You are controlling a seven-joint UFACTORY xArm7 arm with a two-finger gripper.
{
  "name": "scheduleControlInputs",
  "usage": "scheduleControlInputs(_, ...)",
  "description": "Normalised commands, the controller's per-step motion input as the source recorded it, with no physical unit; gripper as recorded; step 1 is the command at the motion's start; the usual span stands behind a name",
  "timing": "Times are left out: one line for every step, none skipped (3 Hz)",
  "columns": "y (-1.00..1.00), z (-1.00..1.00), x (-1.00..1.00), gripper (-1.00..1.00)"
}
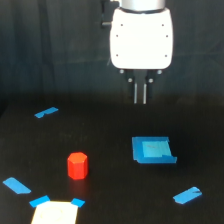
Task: Pick up the red object from the table
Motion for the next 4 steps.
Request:
scheduleControlInputs(-0.71, -0.59, -1.00, -1.00)
scheduleControlInputs(-0.60, 1.00, 1.00, 1.00)
scheduleControlInputs(-1.00, 1.00, 1.00, 0.64)
scheduleControlInputs(-0.39, 1.00, 1.00, 1.00)
